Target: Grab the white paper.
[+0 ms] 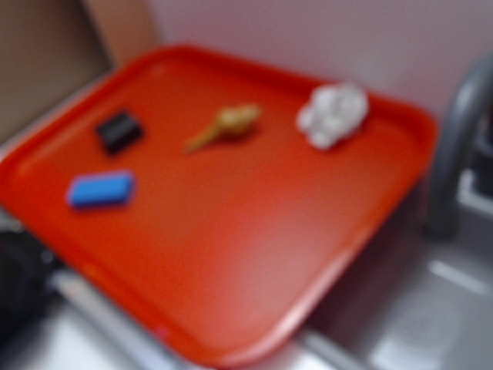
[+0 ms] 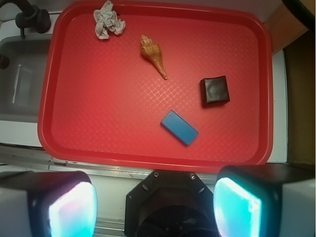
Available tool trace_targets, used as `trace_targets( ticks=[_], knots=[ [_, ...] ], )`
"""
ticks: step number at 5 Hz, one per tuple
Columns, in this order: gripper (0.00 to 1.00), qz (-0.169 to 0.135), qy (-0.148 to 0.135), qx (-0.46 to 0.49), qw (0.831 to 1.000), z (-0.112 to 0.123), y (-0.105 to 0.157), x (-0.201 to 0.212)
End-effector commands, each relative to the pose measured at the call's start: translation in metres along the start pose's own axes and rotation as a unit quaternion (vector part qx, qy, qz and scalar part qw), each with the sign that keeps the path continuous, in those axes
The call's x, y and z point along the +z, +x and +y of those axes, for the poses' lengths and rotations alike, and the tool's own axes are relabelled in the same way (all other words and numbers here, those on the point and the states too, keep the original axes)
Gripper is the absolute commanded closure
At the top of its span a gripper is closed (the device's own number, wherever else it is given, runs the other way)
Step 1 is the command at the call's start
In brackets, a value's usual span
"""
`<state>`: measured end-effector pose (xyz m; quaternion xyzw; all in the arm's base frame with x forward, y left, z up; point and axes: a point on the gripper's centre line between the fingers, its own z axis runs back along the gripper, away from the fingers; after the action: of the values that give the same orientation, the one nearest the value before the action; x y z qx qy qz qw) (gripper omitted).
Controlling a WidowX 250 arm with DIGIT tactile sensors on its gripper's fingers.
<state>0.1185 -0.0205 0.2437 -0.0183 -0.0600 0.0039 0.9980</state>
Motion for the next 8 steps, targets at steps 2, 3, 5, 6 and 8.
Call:
trace_targets(
  ticks=[2, 3, 5, 6, 8],
  knots=[
    [0.0, -0.033, -0.018, 0.014, 0.999, -0.011, 0.029, -0.03],
    [0.0, -0.074, -0.021, 0.015, 0.997, -0.019, 0.055, -0.05],
    [0.0, -0.142, -0.061, -0.053, 0.987, -0.053, 0.115, -0.101],
    [0.0, -0.133, -0.066, -0.074, 0.986, -0.07, 0.147, -0.131],
    [0.0, -0.123, -0.051, -0.081, 0.988, -0.083, 0.185, -0.17]
  ],
)
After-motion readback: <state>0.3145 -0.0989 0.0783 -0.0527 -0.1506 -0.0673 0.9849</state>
